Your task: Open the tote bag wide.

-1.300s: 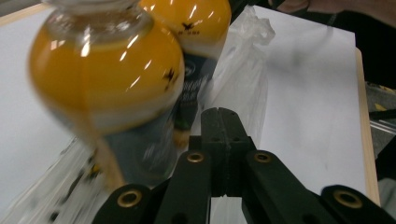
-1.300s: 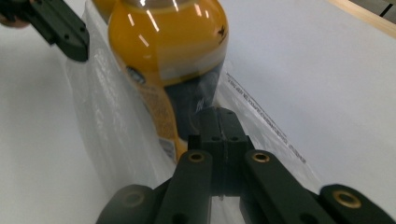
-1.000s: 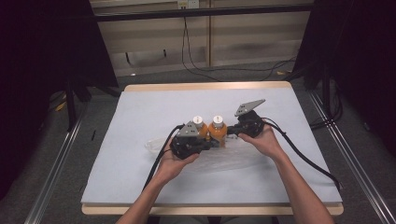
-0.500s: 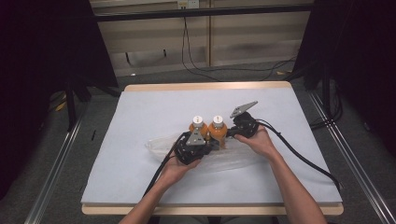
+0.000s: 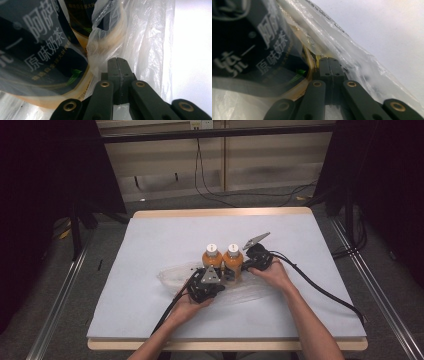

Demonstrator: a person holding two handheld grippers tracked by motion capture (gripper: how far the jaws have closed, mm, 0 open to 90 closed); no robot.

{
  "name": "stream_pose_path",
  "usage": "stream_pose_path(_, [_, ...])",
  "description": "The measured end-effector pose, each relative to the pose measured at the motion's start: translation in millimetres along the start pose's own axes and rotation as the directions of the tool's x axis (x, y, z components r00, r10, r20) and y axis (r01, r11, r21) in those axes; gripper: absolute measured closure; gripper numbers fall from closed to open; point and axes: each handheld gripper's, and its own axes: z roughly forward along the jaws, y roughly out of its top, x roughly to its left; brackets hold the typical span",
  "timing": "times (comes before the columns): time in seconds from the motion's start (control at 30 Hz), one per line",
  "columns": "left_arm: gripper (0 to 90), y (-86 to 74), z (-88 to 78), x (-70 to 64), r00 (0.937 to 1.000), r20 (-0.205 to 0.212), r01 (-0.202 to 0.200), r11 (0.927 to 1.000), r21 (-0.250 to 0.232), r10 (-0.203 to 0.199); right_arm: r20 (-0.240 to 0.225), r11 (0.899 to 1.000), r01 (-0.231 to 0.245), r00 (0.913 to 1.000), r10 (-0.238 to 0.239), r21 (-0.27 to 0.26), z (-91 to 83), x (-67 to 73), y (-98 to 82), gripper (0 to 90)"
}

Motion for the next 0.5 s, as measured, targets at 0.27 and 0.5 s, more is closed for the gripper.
stream_pose_path(0.27, [90.0, -5.1, -5.9, -5.8, 0.9944, 0.104, -0.016, 0.9999, -0.001, 0.016, 0.034, 0.999, -0.033, 0.9989, 0.033, -0.015, 1.9, -4.6, 1.6, 90.0])
stream_pose_path(0.5, [90.0, -10.4, -10.3, -14.1, 0.9863, 0.163, -0.023, 0.9996, -0.015, 0.026, 0.062, 0.999, -0.032, 0.9975, 0.033, -0.020, 6.5, -8.6, 8.0, 90.0])
